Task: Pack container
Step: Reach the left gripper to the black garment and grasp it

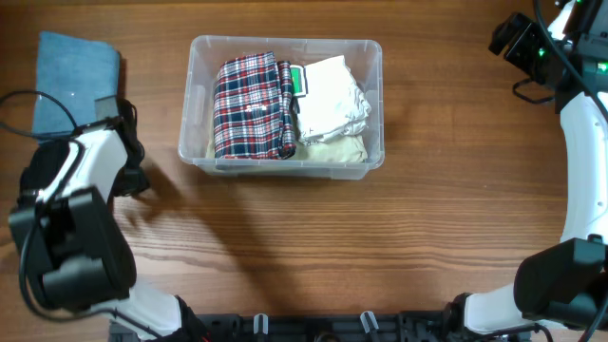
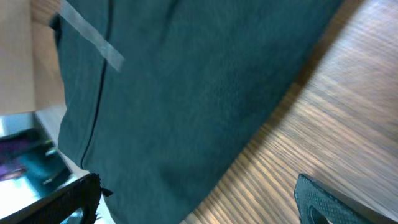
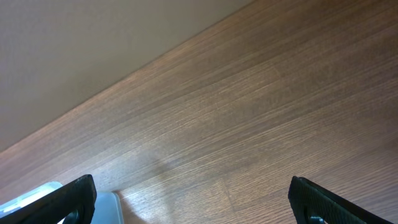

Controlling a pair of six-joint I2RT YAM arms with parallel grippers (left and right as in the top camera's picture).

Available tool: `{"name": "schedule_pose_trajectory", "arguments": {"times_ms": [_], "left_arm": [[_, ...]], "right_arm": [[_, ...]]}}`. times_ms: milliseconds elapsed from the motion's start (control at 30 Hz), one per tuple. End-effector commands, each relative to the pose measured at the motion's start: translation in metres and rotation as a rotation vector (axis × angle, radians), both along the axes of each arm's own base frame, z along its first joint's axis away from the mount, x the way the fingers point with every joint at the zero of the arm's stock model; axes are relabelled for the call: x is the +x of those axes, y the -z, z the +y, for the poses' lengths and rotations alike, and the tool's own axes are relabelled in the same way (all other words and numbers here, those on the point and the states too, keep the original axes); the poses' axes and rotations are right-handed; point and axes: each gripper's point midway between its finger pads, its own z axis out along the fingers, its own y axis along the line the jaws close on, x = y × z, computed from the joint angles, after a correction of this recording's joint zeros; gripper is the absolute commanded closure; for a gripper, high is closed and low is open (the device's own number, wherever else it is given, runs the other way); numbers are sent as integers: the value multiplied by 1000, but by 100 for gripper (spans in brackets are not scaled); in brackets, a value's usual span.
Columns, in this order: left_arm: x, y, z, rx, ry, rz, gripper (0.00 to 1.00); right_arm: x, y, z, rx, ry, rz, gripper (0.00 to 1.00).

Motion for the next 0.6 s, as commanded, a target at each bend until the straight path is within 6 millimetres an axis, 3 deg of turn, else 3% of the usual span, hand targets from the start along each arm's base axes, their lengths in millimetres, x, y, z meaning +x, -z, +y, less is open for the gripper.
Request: {"name": "schedule_pose_trajectory", "arguments": {"times_ms": [0,100,267,367,433,500,567], "left_arm": [[-12,23,12,70,11,136,0],[-16,44,15,86,17,198,0],[-14,49,35,158,-21,176,1],[-14,49,41,166,-40,158,55],[-10,50,41,171,-40,139,77],[-9,52,39,156,-41,129,83],[-9,58,33,108,-42,125,96]], "right_arm": [[2,-1,2,12,-1,-6,0],[2,-1,2,12,-1,-6,0],[2,-1,2,12,-1,-5,0],[2,-1,2,12,-1,-6,0],[2,-1,2,12,-1,-6,0],[2,-1,2,12,-1,-6,0],[2,-1,2,12,-1,-6,0]]}}
